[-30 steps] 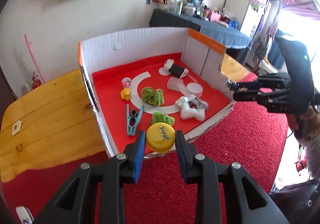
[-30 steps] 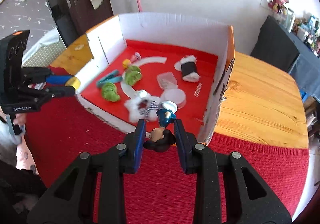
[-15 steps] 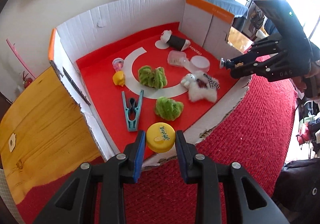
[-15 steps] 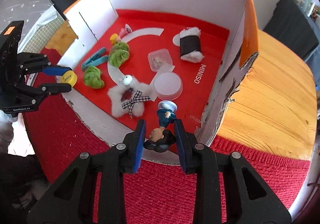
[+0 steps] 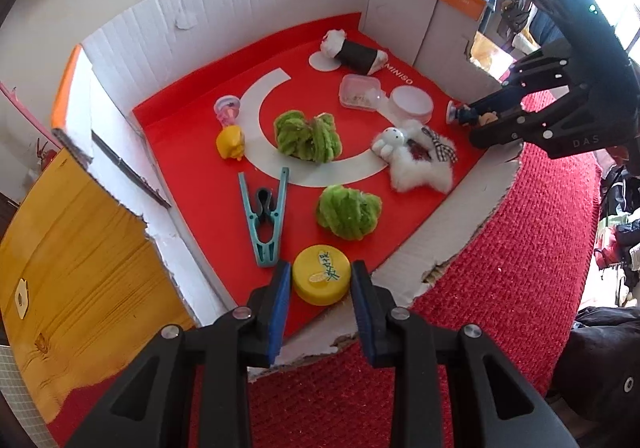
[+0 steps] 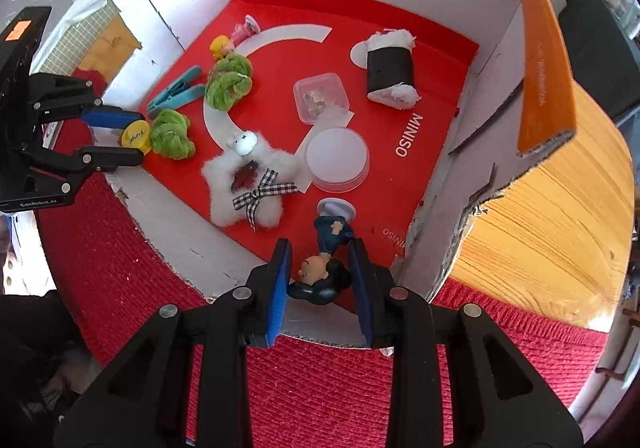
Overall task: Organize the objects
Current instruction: 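Lower the yellow lid with the left gripper while the right gripper lowers the doll onto the box floor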
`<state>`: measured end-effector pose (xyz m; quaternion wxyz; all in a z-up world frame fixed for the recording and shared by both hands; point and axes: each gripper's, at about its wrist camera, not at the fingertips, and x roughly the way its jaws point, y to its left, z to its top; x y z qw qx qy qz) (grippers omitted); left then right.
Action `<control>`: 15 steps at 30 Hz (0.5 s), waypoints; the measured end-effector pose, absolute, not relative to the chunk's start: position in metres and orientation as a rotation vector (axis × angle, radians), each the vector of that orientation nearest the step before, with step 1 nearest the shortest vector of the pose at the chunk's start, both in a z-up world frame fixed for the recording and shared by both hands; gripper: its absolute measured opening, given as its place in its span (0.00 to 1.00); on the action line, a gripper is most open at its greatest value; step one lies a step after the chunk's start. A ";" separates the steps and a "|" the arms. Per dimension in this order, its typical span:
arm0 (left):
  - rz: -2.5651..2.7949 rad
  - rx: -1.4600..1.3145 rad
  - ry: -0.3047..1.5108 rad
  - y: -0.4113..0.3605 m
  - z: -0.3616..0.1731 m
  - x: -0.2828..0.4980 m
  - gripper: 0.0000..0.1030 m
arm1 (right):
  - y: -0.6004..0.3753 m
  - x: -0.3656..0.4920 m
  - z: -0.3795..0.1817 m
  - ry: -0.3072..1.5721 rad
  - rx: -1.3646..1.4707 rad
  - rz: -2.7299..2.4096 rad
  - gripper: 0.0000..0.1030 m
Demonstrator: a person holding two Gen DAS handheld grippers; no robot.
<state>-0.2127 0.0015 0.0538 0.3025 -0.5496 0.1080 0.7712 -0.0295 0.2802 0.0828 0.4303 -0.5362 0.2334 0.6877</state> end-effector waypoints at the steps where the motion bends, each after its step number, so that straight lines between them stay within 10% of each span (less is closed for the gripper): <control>1: 2.041 -1.462 0.291 0.002 0.053 -0.214 0.31 | 0.281 -0.030 0.082 0.585 -1.349 1.708 0.27; 15: 2.039 -1.459 0.330 0.007 0.048 -0.215 0.31 | 0.278 -0.028 0.081 0.616 -1.363 1.650 0.27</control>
